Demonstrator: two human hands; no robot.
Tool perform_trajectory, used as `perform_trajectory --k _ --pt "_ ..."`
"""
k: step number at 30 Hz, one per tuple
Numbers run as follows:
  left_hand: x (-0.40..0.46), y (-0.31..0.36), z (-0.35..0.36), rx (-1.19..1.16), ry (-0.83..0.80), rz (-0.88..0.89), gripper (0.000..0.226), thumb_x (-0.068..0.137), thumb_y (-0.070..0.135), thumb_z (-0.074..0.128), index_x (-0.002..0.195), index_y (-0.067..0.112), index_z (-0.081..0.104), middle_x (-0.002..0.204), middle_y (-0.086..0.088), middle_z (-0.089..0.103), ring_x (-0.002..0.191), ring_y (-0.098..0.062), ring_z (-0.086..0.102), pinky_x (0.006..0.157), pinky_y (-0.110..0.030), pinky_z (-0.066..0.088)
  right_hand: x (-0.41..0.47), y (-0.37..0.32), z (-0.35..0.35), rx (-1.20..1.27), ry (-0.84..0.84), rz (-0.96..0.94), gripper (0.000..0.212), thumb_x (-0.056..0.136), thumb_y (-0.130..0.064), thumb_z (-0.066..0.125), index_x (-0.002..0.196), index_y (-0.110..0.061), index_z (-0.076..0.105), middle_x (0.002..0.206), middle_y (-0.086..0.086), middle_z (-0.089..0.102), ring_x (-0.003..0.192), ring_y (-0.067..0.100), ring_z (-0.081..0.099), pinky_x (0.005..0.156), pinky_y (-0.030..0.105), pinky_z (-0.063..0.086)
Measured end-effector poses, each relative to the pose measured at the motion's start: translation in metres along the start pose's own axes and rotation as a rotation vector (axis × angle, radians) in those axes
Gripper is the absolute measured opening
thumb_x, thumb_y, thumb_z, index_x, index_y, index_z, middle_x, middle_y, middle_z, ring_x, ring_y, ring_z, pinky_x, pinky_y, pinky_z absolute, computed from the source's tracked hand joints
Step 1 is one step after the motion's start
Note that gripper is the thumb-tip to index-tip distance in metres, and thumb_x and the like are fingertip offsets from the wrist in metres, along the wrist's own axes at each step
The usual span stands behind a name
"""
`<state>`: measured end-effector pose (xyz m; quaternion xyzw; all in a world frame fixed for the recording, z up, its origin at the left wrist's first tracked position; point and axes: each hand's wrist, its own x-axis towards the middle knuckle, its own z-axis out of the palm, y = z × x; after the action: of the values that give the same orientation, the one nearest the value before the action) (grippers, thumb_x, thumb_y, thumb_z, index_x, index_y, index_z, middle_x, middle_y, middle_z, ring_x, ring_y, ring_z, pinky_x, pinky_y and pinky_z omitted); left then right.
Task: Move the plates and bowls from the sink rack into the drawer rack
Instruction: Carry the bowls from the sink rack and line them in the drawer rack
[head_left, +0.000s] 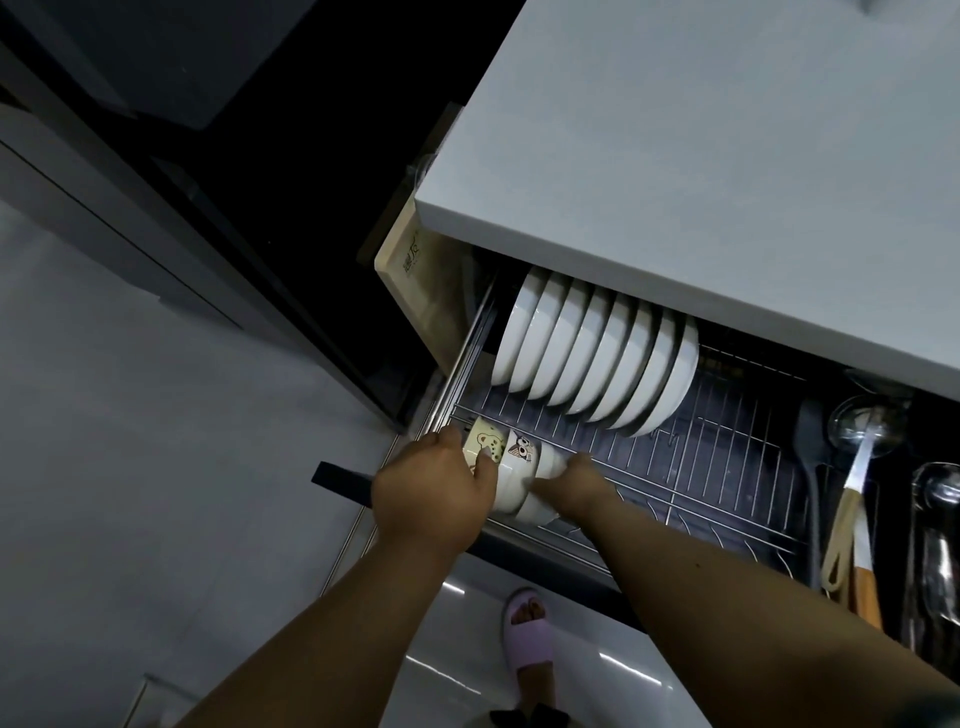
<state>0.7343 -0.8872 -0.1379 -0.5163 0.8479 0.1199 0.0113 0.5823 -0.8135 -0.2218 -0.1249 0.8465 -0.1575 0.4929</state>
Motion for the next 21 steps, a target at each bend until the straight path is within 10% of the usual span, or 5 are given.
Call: perform_trajectory --k 11,17,21 --pt "0.001 0.001 -0.001 -0.048 -0.029 -0.020 0.041 0.090 0.045 0.044 0.120 0.021 0.058 0.113 0.002 0.063 0.103 -0.020 0.058 0.073 -0.029 0.045 -0.007 -0.001 -0.010 -0.093 0.021 -0.045 0.063 0.084 -0.042 0.066 0.129 -0.004 0.042 0.129 0.015 0.056 0.116 0.031 0.054 0.085 0.031 0.044" --pt "0.001 0.005 -0.011 -0.015 -0.091 -0.025 0.032 0.092 0.045 0.039 0.108 0.024 0.057 0.092 0.001 0.065 0.081 -0.022 0.060 0.063 -0.027 0.044 -0.029 -0.001 -0.034 -0.068 0.045 -0.155 0.035 0.089 -0.044 0.058 0.082 -0.010 0.053 0.087 0.009 0.056 0.080 0.022 0.052 0.065 0.025 0.037" --pt "0.001 0.003 -0.012 0.006 -0.109 -0.025 0.034 0.093 0.044 0.035 0.102 0.020 0.057 0.088 -0.001 0.065 0.074 -0.021 0.057 0.065 -0.028 0.048 -0.056 0.009 -0.060 0.049 0.104 -0.215 0.034 0.088 -0.042 0.060 0.093 -0.009 0.060 0.083 0.004 0.059 0.082 0.022 0.055 0.069 0.028 0.040"
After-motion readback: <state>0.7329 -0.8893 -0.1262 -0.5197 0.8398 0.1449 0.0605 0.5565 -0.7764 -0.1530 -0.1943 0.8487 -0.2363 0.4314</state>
